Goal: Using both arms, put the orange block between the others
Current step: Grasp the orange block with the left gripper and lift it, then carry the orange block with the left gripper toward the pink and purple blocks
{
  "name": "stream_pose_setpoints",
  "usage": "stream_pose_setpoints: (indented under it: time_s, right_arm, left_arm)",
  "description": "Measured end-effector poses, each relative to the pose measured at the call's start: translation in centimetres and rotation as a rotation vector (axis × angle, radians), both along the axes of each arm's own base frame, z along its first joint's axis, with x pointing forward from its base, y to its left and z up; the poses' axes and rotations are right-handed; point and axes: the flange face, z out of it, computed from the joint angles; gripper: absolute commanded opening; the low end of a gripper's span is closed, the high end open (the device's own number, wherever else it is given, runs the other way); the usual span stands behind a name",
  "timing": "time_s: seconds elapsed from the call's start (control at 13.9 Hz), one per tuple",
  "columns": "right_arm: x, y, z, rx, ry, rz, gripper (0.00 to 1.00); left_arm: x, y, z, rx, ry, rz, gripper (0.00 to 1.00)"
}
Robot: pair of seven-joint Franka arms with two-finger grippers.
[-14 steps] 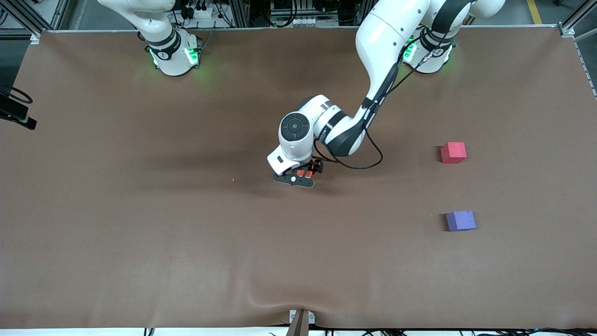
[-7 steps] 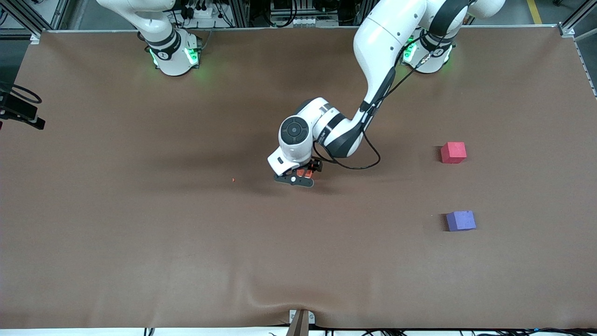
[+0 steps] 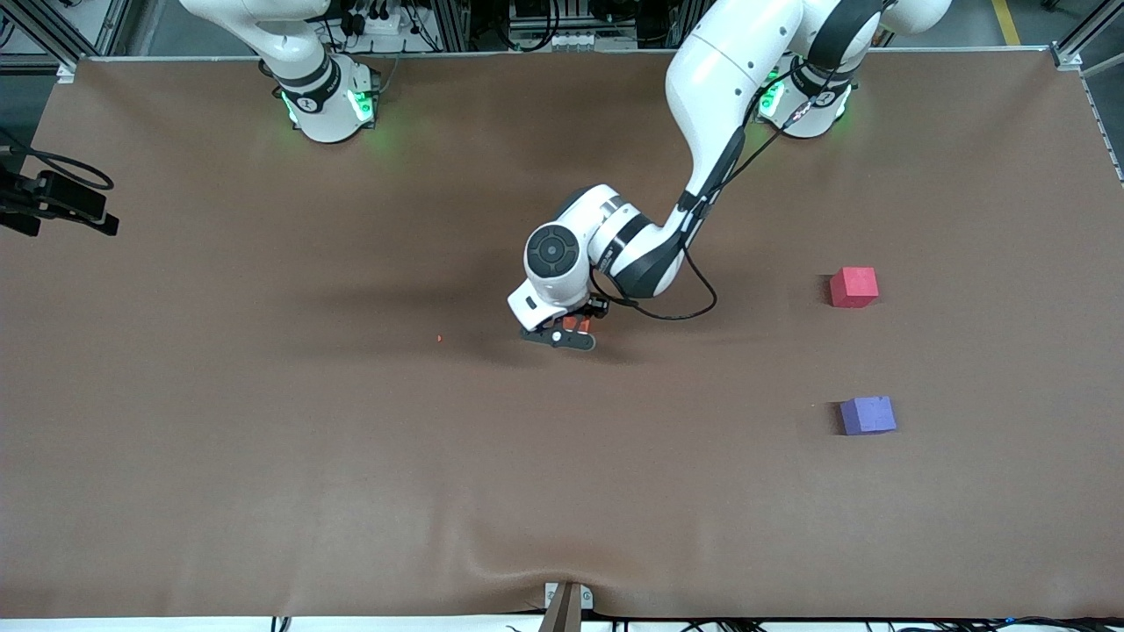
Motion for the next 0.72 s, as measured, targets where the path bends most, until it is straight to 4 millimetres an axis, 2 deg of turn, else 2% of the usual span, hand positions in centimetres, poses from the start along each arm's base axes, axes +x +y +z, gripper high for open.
stream_pose_setpoints:
  time_s: [0.07,0.14,0.29,0.43,0.5,0.57,0.72]
  right_arm:
    - [0.0,-0.1,0.0,0.000,0.002,-0.002,1.00]
    - [-0.1,-0.2,0.0,0.000,0.004,-0.003,1.00]
    - [-0.2,-0.2,-0.2,0.000,0.017,-0.007,1.00]
    - [-0.3,-0.2,-0.2,0.000,0.023,-0.016,1.00]
    - [-0.3,-0.2,-0.2,0.000,0.024,-0.017,1.00]
    - [-0.3,-0.2,-0.2,0.000,0.024,-0.018,1.00]
    - [-0.3,-0.2,-0.2,0.000,0.025,-0.017,1.00]
  left_arm:
    - [0.7,1.1,1.1,0.031,0.016,0.014,0.00]
    - [1.8,2.7,3.1,0.059,0.025,0.036,0.00]
    - [4.8,7.3,9.1,0.091,0.029,0.107,0.00]
    - [8.3,14.6,15.6,0.078,0.035,0.171,0.00]
    - [9.8,18.8,18.0,0.064,0.037,0.190,0.00]
    - [11.1,23.4,19.7,0.049,0.041,0.206,0.00]
    - [12.8,32.7,20.8,0.021,0.066,0.224,0.00]
